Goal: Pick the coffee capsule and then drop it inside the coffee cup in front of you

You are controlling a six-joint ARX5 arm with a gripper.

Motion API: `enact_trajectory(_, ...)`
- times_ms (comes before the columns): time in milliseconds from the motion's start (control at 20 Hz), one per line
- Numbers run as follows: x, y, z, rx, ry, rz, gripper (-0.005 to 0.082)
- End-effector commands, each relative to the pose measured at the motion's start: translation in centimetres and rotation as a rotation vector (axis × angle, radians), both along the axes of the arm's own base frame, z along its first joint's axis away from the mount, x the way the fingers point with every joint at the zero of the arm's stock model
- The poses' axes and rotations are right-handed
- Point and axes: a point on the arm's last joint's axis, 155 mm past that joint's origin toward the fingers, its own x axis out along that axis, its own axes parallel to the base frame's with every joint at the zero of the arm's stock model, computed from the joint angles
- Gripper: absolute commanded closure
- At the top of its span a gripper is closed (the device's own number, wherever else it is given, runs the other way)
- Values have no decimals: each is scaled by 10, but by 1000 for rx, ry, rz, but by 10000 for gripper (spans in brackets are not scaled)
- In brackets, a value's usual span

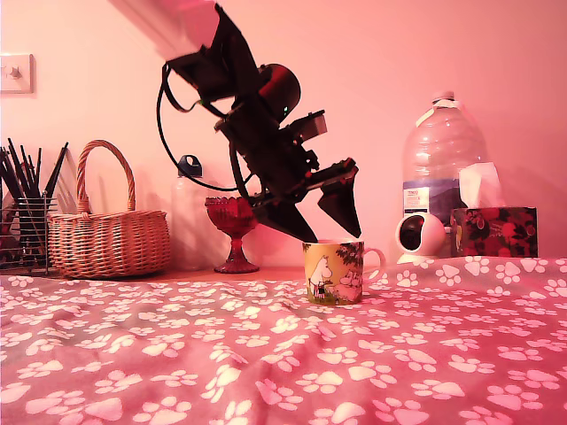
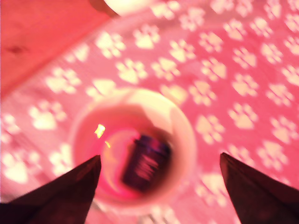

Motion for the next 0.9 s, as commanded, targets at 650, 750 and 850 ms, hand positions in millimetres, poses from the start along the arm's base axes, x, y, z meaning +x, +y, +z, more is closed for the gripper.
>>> enact_trajectory(650,-38,46,72,-15,3,-21,793)
enact_trajectory(750,-46,59,73,-20,-8,-6,793)
enact_trajectory(850,-55,75,72,-36,-13,28,793)
